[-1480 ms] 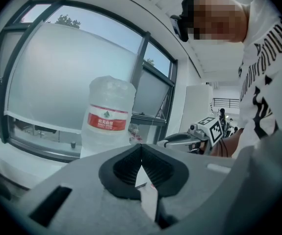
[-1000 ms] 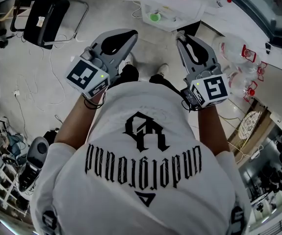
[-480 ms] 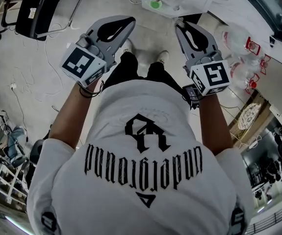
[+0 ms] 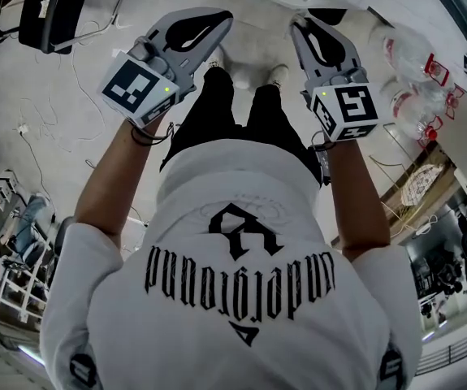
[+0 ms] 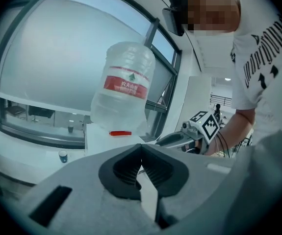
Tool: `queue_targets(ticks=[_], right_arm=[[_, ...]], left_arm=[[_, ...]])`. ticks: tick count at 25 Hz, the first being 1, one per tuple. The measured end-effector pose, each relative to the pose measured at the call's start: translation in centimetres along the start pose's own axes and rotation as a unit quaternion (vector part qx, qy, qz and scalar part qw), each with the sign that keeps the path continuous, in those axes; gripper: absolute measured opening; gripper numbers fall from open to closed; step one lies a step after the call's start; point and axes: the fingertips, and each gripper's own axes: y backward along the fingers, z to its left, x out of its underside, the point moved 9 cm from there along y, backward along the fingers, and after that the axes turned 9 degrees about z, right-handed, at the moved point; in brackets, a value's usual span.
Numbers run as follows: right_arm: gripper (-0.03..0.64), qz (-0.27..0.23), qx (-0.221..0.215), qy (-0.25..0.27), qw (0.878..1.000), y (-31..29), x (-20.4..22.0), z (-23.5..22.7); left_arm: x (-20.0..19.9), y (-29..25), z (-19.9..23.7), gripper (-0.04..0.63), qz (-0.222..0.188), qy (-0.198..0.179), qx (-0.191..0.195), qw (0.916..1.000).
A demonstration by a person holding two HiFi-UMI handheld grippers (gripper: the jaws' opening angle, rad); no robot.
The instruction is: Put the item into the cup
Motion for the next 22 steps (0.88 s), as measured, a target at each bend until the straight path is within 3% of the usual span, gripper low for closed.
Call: queue_targets(ticks=[13, 22], right_arm=[[0.078, 0.019, 0.019, -0.020, 0.999, -8.1, 5.6, -2.4], [0.078, 0.033, 0.025, -0.048, 0.998, -14.2, 9.6, -3.7]], left_arm=[[6.1, -5.1, 4.1, 0.015, 0.022, -0.015, 0.000, 0.9996], [10.1, -9.1, 6.7, 0.015, 0.036, -0.003, 0.002, 0.9993]])
